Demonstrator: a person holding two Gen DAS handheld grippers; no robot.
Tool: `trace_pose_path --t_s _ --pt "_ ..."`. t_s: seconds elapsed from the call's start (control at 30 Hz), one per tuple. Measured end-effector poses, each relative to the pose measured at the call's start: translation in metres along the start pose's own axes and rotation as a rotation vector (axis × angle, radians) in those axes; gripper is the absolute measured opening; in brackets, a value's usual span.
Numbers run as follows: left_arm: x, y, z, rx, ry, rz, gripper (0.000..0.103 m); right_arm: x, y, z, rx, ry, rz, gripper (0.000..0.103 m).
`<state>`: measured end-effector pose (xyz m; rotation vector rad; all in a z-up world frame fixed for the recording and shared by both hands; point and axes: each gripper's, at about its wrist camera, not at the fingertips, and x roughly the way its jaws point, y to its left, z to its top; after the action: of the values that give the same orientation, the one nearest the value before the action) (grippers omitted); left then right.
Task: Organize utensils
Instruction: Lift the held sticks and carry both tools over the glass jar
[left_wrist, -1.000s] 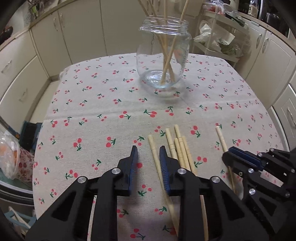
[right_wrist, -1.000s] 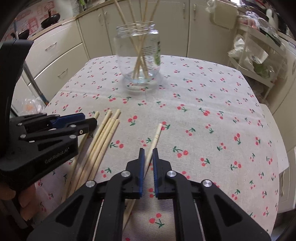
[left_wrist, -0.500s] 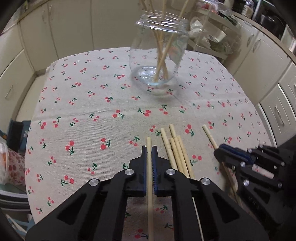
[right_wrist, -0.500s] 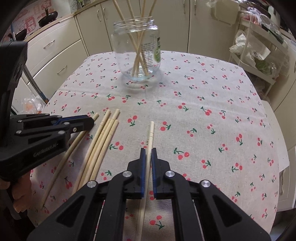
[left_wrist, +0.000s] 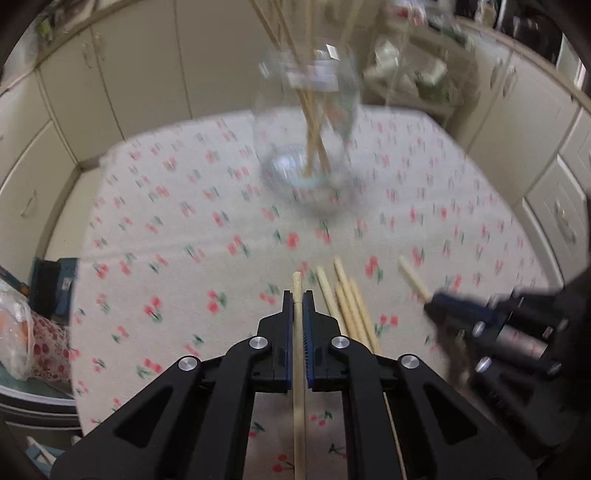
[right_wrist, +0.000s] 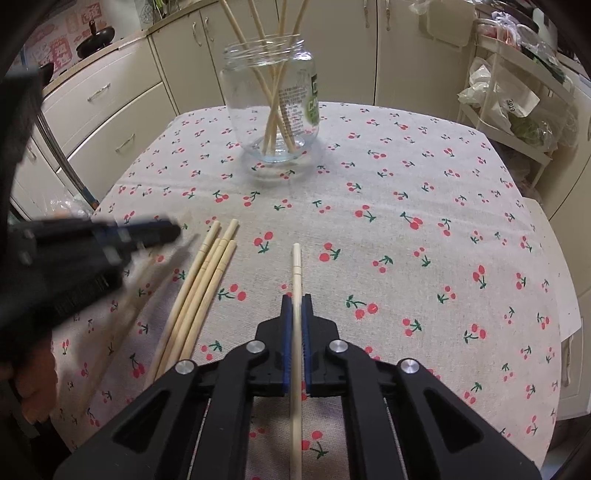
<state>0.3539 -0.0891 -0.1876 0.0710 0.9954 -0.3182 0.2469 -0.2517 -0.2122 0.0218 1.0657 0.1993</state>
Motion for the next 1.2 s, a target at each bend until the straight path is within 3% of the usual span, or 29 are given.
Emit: trace_pose_path --t_s 0.2,0.5,0.63,0.83,1.2 --pt "-0.063 0.018 0.041 -0.114 -0.333 -0.114 0.005 -0.001 -0.004 -0.002 0.046 -0.015 0.018 0.006" --pt "-0.117 0.029 0.104 -0.266 -0.719 -0.116 0.005 -0.002 -0.014 -0.005 0.136 -0.044 0.075 0.006" --pt "-0.120 0.039 0.130 -0.348 -0.820 -0.102 0.005 -0.002 -0.021 -0.006 0.179 -0.055 0.115 0.006" --pt "-0.110 0.041 0.160 -0.407 -0.896 -0.073 0.005 0.000 -0.035 -0.010 0.249 -0.075 0.196 0.006" --pt "-0.073 0.031 0.178 -0.451 -1.001 0.029 0.005 0.000 -0.041 -0.011 0.294 -0.086 0.243 0.006"
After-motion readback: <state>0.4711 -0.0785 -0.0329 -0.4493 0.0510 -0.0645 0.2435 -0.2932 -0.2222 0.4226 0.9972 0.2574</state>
